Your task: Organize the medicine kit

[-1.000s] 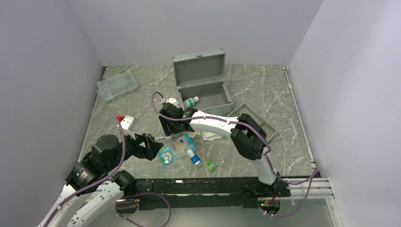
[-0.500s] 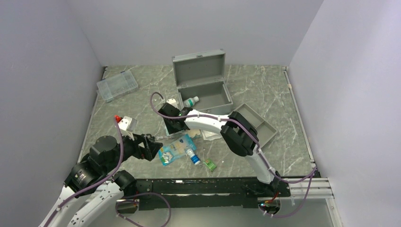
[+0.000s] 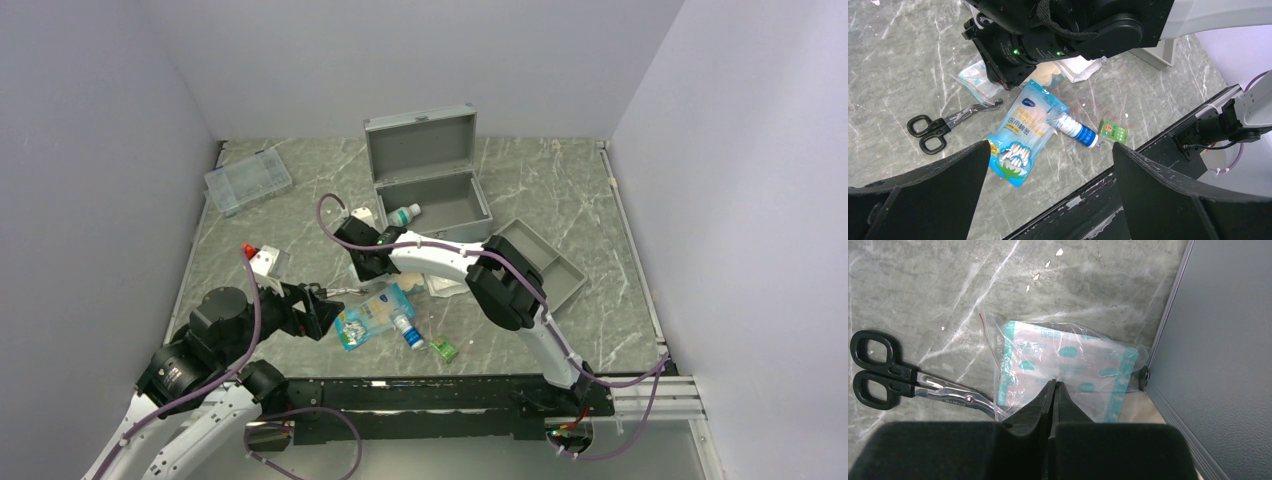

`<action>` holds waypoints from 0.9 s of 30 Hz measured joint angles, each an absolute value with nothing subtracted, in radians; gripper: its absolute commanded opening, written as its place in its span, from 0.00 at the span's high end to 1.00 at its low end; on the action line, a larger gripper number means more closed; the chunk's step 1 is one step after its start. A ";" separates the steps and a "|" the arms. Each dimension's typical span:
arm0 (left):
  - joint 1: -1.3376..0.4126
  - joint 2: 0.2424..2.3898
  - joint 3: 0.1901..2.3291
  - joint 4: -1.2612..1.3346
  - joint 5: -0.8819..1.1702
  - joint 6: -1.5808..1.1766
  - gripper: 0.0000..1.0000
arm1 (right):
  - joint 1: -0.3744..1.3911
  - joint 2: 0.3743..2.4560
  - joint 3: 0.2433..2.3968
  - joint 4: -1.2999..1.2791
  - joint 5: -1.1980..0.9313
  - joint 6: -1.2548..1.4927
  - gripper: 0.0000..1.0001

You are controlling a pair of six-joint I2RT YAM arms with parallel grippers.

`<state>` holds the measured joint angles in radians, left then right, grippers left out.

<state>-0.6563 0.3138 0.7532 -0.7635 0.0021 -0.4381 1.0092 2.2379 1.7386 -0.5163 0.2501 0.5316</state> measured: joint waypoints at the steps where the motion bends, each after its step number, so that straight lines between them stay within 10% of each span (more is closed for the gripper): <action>1: -0.656 0.314 0.754 -0.764 0.002 -0.438 0.01 | 1.009 2.238 1.739 -0.517 0.249 0.532 1.00; 27: -0.656 0.226 0.751 -0.764 -0.037 -0.439 0.01 | 1.059 1.847 1.730 -0.516 0.238 0.495 1.00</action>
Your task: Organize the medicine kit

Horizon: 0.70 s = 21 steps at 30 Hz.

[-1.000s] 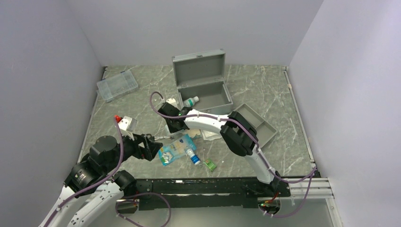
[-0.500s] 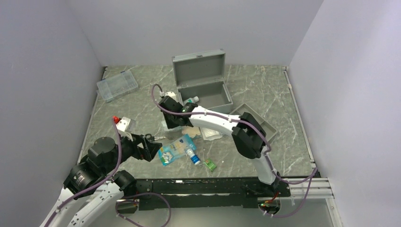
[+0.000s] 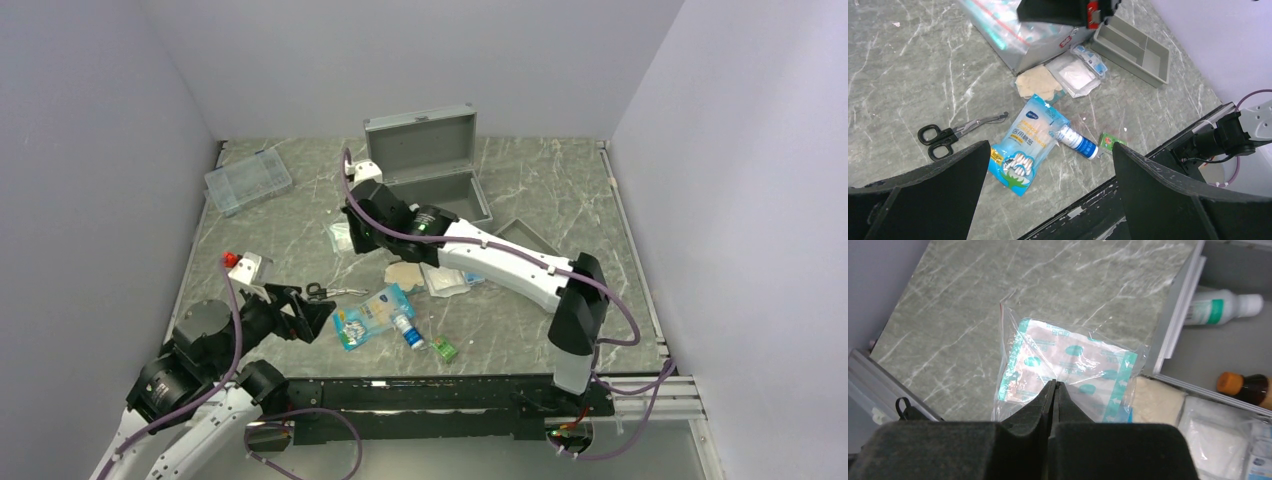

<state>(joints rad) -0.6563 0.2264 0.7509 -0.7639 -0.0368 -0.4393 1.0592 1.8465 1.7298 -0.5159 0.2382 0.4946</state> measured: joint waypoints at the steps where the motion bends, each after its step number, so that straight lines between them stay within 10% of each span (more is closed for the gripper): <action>1: -0.656 0.224 0.751 -0.764 -0.041 -0.440 0.01 | 1.058 1.834 1.729 -0.518 0.252 0.487 1.00; 21: -0.656 0.224 0.750 -0.764 -0.050 -0.439 0.01 | 0.806 1.742 1.593 -0.514 0.308 0.357 1.00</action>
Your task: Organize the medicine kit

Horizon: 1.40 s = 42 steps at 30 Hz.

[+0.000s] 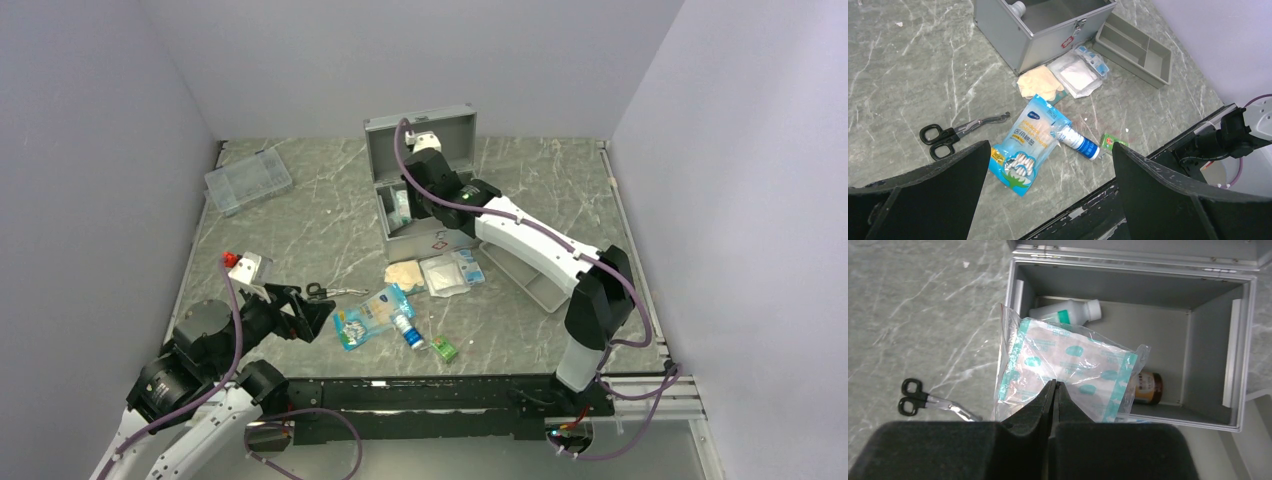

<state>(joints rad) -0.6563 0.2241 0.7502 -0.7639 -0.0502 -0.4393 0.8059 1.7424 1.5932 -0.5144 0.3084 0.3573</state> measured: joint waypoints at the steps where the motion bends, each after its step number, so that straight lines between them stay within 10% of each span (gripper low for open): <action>1: -0.656 0.224 0.750 -0.764 -0.051 -0.439 0.01 | 0.796 1.742 1.589 -0.512 0.308 0.348 1.00; 34: -0.645 0.227 0.750 -0.764 -0.047 -0.439 0.01 | 0.543 1.958 1.452 -0.320 0.165 0.183 1.00; 42: -0.641 0.247 0.750 -0.763 -0.042 -0.439 0.01 | 0.535 1.975 1.452 -0.328 0.165 0.196 0.60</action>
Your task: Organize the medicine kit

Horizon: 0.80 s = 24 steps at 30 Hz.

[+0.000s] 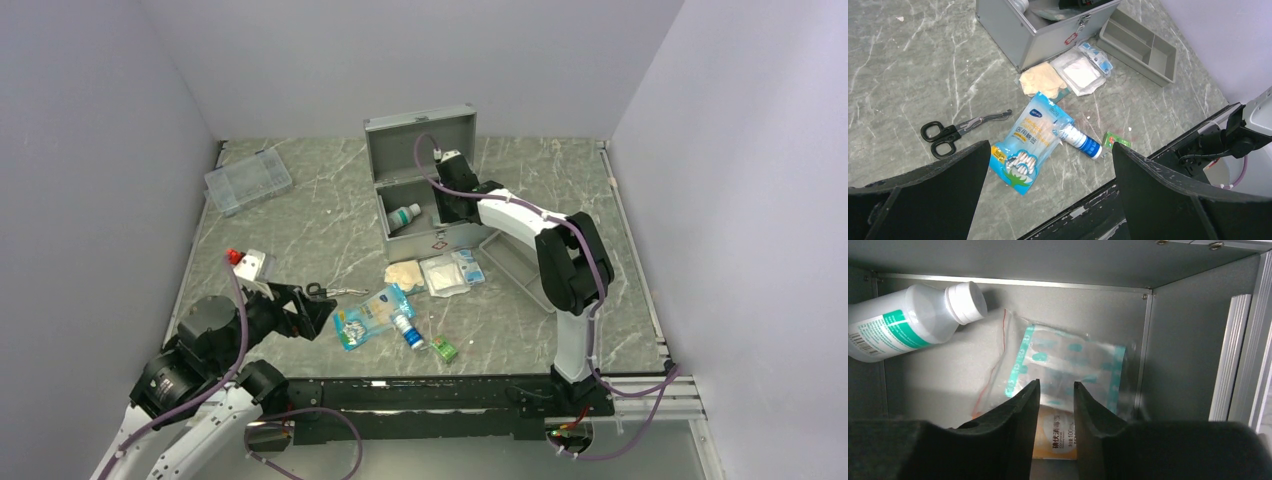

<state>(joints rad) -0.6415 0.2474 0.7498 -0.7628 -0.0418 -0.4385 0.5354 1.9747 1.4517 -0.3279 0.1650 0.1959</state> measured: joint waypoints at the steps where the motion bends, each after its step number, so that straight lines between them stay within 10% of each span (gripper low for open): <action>1: -0.641 0.249 0.750 -0.763 -0.042 -0.439 0.01 | 0.535 1.974 1.452 -0.328 0.165 0.197 0.57; 24: -0.638 0.477 0.756 -0.796 -0.126 -0.495 0.01 | 0.657 1.515 1.408 -0.422 0.229 0.220 0.40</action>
<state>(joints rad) -0.6384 0.4767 0.7555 -0.7956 -0.1265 -0.4946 0.6575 1.5146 1.4082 -0.4221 0.2295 0.2195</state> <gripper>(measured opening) 0.988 0.582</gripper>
